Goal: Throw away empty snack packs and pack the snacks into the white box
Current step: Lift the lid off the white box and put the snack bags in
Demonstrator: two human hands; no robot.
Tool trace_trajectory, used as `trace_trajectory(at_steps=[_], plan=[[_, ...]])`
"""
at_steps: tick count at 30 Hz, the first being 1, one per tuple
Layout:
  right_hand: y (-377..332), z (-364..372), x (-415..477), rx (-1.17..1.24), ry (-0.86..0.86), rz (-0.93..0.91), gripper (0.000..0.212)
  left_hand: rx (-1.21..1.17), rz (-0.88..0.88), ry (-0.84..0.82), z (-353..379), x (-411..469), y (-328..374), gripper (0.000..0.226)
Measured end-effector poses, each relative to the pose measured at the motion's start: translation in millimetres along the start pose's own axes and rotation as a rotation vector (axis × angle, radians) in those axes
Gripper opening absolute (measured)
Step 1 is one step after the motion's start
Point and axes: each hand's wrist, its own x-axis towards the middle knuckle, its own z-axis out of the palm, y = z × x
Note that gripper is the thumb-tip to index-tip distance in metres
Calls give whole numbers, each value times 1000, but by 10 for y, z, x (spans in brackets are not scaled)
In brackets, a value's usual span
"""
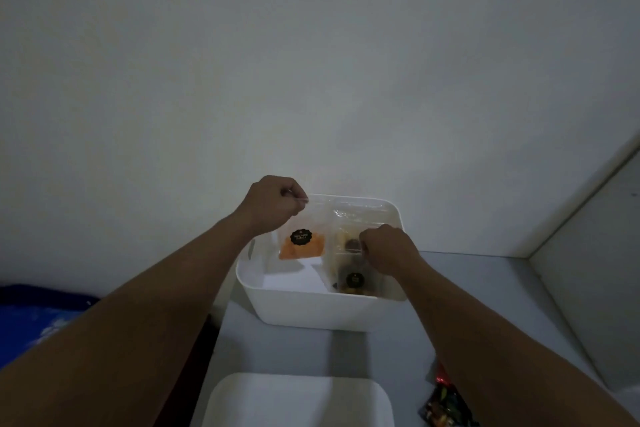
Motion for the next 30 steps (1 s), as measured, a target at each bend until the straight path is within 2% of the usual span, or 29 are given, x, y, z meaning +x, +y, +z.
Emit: trace_trajectory(at_steps=[4,9,13,16,20,25,28,30], plan=[[92,10,20,42,105,10,21,-31,-14,-98,48,50,62,8],[327,71,-99,222,242,78,35,-78,-9,-185,156,110,257,10],[410,131,-212,424,86,206,49,-123,-27,-226,340,138,378,10],[456,188,-278,520,-21,220,54,-146,-56,-267,565,134,359,9],[484,188,-399,576,4,190,65,-114,-84,-291,924,117,222,9],[517,245,-448,624,49,211,53,-62,-119,-239,1243,94,9,13],[511,272,-428,642,28,225,54,-7,-82,-178,1390,59,-67,6],[494,267,-423,655,10,231,56,87,-42,-134,1462,58,-102,13]])
